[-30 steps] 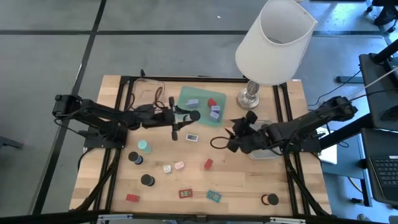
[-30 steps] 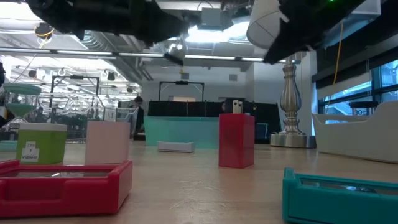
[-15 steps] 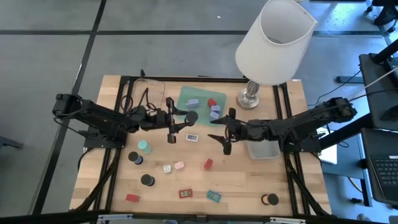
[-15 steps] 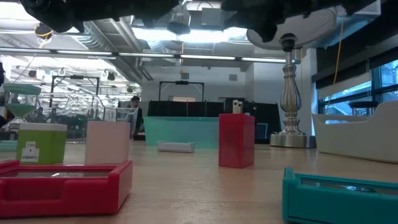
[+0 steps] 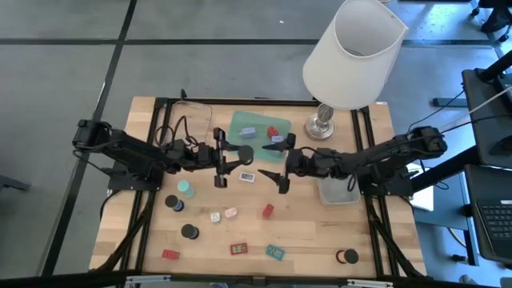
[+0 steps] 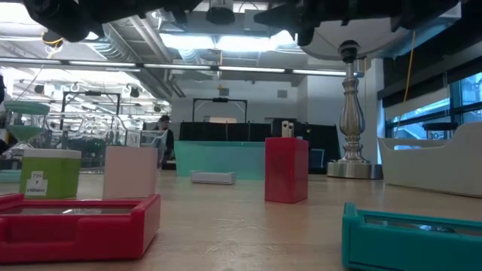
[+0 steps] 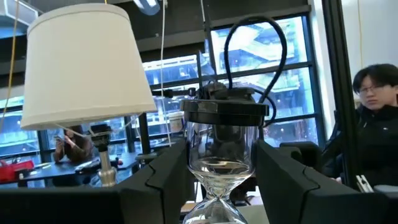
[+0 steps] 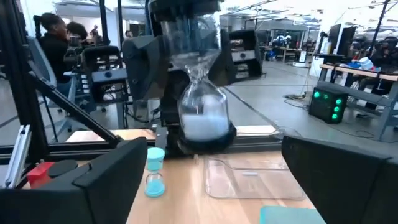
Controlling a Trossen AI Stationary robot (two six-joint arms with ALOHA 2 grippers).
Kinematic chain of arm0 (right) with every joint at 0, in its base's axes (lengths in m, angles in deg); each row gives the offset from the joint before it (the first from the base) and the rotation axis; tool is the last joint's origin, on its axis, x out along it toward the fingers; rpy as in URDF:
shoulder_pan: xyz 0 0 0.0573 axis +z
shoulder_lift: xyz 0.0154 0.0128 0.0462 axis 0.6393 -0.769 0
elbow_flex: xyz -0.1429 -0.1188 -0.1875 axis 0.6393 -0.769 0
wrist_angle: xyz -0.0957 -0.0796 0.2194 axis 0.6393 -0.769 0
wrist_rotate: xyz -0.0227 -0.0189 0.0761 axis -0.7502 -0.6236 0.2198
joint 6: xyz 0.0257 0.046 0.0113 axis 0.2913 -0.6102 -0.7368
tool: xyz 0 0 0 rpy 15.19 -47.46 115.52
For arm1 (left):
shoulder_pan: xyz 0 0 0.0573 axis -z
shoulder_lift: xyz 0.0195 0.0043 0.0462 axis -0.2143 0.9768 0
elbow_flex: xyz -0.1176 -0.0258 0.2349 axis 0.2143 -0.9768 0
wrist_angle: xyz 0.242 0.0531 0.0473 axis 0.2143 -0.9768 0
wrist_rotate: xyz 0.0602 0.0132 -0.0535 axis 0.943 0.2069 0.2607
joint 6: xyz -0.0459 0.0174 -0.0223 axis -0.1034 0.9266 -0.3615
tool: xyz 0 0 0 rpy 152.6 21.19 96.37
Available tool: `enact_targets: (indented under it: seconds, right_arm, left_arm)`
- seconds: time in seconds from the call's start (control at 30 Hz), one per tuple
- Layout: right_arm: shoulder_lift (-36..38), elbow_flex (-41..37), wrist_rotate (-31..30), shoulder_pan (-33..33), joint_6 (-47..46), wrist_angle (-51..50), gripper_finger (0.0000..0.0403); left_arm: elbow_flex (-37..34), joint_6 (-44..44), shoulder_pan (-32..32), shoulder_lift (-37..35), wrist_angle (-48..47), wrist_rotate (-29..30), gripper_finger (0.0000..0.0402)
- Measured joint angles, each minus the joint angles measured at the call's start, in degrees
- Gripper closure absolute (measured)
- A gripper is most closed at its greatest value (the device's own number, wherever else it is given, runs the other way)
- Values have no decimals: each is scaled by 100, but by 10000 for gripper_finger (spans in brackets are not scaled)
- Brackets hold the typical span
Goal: Pick & Place Office items
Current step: Put the white hourglass into the gray bin
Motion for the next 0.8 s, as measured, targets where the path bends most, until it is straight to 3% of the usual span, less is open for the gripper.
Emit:
enact_targets:
  seconds: [0.37,0.63,0.8]
  right_arm:
    - [-145,208,191,-35,127,-6,26]
    - [-143,210,232,5,-303,-215,26]
    - [-81,212,234,84,-780,-1445,26]
  left_arm:
    - [0,-96,-2,525,318,35,244]
    - [0,-265,-2,825,257,42,242]
    - [0,-619,-2,931,-287,53,243]
